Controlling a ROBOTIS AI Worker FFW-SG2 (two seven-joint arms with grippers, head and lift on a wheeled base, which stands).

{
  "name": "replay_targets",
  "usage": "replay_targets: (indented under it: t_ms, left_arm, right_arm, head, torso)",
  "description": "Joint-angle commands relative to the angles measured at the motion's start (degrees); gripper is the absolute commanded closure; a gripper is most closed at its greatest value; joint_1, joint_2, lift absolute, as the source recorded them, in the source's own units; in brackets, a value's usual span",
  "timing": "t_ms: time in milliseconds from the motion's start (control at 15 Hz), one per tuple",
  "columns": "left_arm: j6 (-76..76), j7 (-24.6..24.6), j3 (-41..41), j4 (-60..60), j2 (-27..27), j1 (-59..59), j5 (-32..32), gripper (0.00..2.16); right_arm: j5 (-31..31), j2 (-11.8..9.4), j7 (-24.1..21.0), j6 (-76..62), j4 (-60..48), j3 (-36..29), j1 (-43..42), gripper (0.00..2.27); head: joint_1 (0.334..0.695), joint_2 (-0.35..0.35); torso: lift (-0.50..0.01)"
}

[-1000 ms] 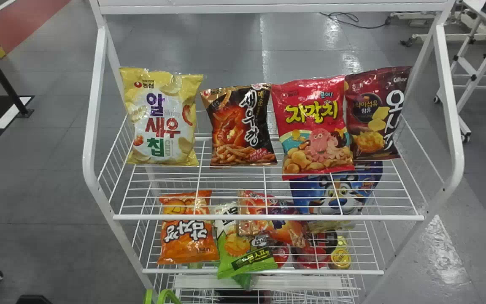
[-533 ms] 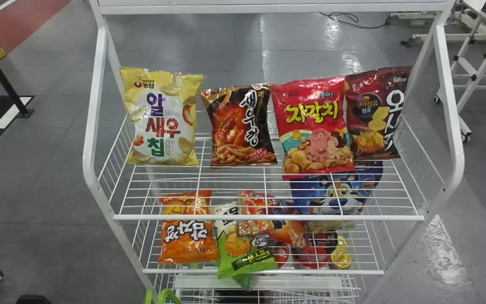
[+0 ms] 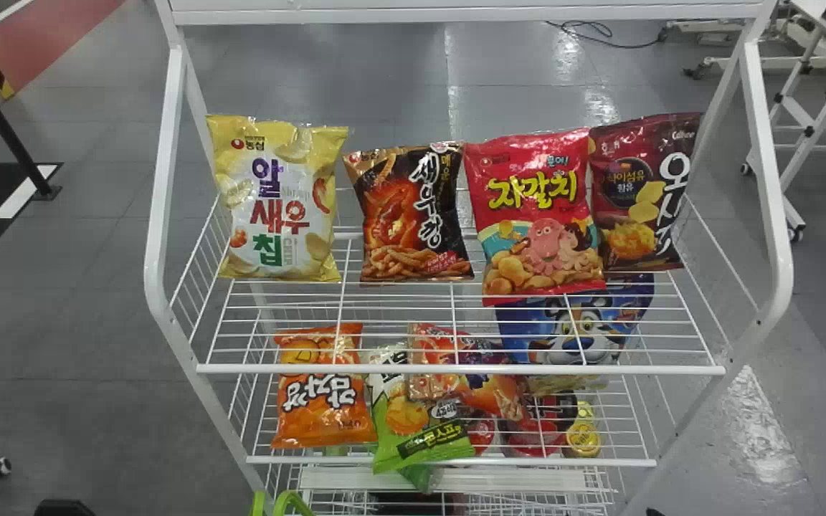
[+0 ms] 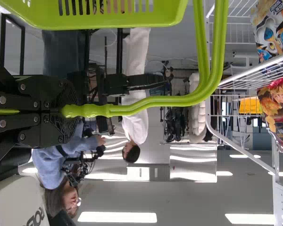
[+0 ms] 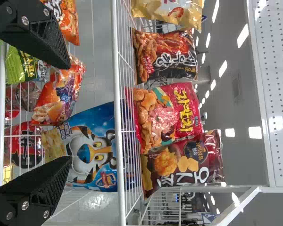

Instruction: Hold basket handle with left hand then pick spicy shrimp crackers with right hand and place into basket

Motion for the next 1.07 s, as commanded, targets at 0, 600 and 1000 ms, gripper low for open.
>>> replay_targets:
  t_ms: [0,600,1000]
  left_arm:
    - [0.1,0.0,0.0,0.1,-0.1,0.1,0.0,2.06]
    - [0.1,0.2,-0.3,-0.5,-0.2,0.2,-0.1,2.07]
    - [0.1,0.4,-0.5,-0.6,-0.1,0.1,-0.1,2.07]
  right_arm:
    - [0.4,0.1,0.0,3.0,-2.5,1.0,-0.6,0.13]
    - [1.5,0.7,0.0,22.3,-9.0,6.7,-10.9,0.13]
    - [2.4,2.7,-1.7,35.3,-11.2,10.5,-20.3,0.13]
  head:
    - [0.695,0.057]
    - [0.695,0.168]
    - [0.695,0.241]
  torso:
    - [-0.007]
    - [-0.007]
    - [-0.007]
